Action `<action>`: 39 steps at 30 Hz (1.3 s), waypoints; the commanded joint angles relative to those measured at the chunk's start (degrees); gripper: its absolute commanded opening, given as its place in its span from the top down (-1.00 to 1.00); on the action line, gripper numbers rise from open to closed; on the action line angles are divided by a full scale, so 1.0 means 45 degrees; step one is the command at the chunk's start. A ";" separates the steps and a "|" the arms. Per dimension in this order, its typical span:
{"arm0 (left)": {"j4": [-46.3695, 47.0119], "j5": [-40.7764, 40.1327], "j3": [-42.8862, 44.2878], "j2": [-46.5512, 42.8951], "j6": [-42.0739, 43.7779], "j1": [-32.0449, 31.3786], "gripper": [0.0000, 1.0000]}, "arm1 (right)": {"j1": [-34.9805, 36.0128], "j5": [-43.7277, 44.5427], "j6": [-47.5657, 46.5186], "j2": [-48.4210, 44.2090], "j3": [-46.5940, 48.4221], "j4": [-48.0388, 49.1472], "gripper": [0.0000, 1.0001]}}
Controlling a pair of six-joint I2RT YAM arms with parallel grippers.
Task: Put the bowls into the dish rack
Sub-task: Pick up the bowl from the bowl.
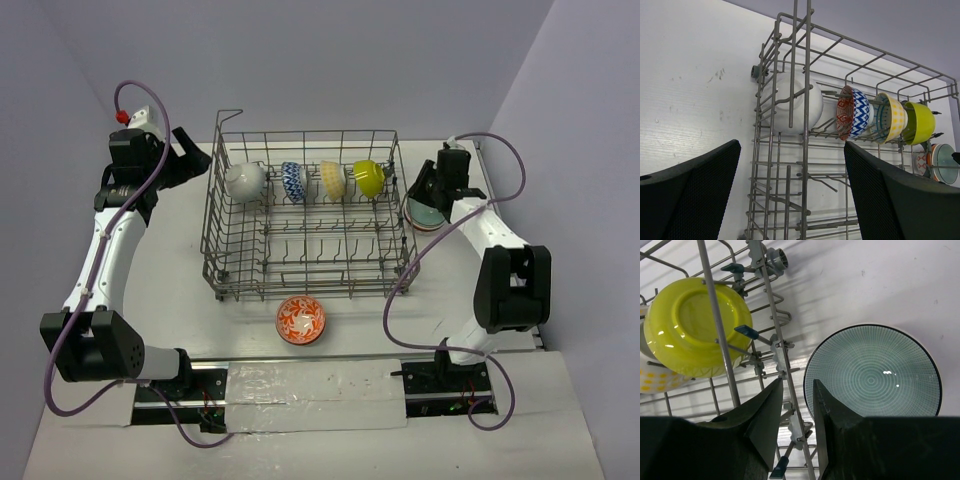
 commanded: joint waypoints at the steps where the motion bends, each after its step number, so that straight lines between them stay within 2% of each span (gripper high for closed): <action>1: 0.0403 0.0153 0.0110 0.0075 0.0060 0.0112 -0.79 | -0.0060 -0.0202 0.0020 0.0382 0.0697 0.0401 0.23; 24: 0.0501 0.0505 0.0110 0.0095 -0.0135 0.0287 -0.75 | -0.0060 -0.1003 -0.0175 0.1613 0.1010 0.0186 0.35; 39: 0.0501 0.0661 0.0130 0.0115 -0.0155 0.0307 -0.72 | -0.0060 -0.0847 -0.0332 0.2003 0.1108 -0.0107 0.52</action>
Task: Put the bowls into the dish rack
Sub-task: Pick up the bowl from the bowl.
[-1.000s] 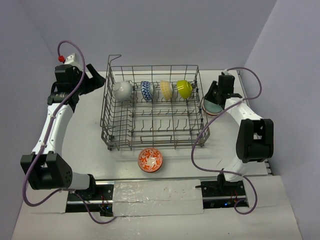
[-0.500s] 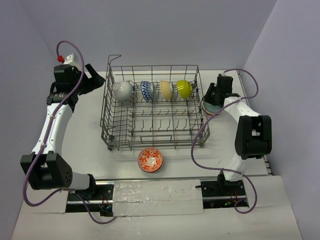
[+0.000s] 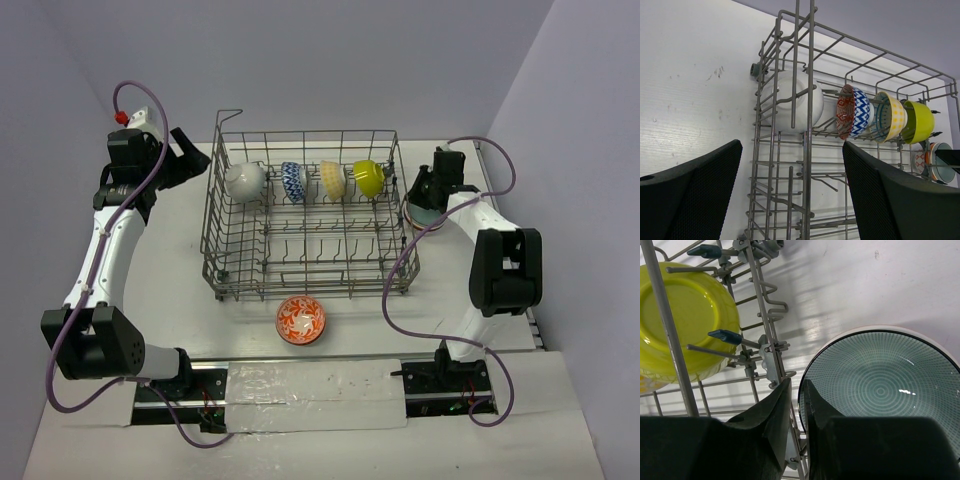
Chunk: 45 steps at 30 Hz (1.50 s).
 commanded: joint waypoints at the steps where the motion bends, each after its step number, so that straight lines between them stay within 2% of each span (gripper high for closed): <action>1: 0.0467 0.0302 0.0130 -0.0065 -0.0121 0.0079 -0.72 | 0.0071 0.0100 -0.0244 0.0411 0.0579 -0.0107 0.53; 19: 0.0525 0.0458 0.0111 -0.0085 -0.0160 0.0079 -0.69 | 0.0090 0.0256 -0.0381 0.0372 0.0501 -0.0263 0.78; 27: 0.0564 0.0575 0.0091 -0.0046 -0.0218 0.0079 -0.68 | 0.0090 0.0666 -0.0537 0.0157 0.0423 -0.0458 0.99; 45: 0.0701 0.0751 0.0032 -0.0046 -0.0335 0.0079 -0.65 | 0.0071 0.1389 -0.0752 -0.0331 0.0345 -0.0732 1.00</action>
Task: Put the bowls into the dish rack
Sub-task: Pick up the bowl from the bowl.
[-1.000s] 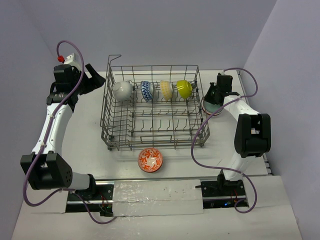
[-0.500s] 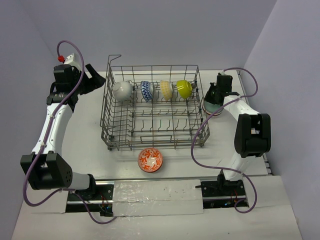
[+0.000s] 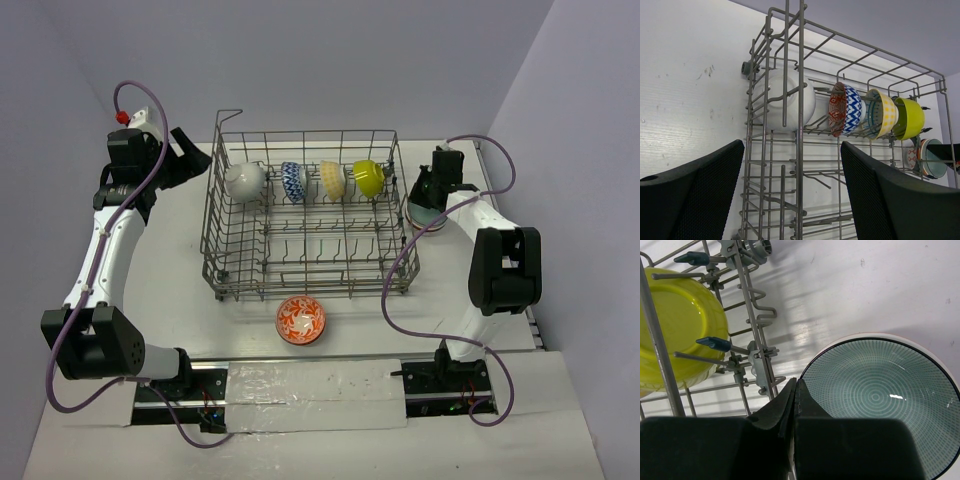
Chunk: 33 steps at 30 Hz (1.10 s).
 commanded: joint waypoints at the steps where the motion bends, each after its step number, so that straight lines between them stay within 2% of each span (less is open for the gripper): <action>1: 0.0623 0.0304 0.0032 -0.0046 -0.0136 0.0079 -0.65 | 0.0090 0.0680 -0.0368 -0.0492 0.0145 -0.0591 1.00; 12: 0.0682 0.0382 -0.0007 -0.0065 -0.0175 0.0059 -0.65 | 0.0071 0.0661 -0.0486 -0.0960 0.0204 -0.0748 1.00; 16: 0.0682 0.0362 -0.0007 -0.0046 -0.0175 0.0079 -0.64 | 0.0071 0.0486 -0.0505 -0.0863 0.0282 -0.0806 0.78; 28: 0.0682 0.0363 -0.0007 -0.0026 -0.0175 0.0079 -0.64 | 0.0090 0.0075 -0.0564 -0.0511 0.0379 -0.0826 0.56; 33: 0.0682 0.0343 -0.0007 -0.0046 -0.0175 0.0079 -0.64 | 0.0090 -0.0081 -0.0622 -0.0453 0.0380 -0.0825 0.53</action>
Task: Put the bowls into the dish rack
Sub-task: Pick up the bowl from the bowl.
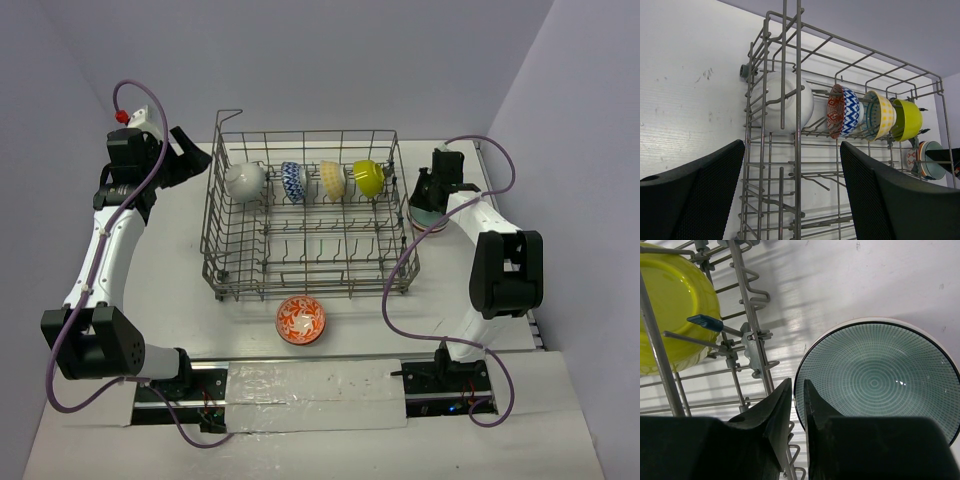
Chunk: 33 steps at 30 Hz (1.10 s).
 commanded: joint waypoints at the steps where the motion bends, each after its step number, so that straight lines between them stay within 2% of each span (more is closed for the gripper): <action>1: 0.0531 0.0299 -0.0007 -0.0046 -0.0137 0.0059 -0.64 | 0.0052 -0.0174 -0.0147 -0.0113 0.0380 0.0063 0.53; 22: 0.0551 0.0417 0.0013 -0.0045 -0.0137 0.0079 -0.62 | 0.0227 -0.0193 -0.0381 0.0590 0.0770 -0.0405 0.51; 33: 0.0532 0.0495 0.0013 -0.0085 -0.0176 0.0079 -0.61 | 0.0247 -0.0193 -0.0420 0.0473 0.0809 -0.0464 0.80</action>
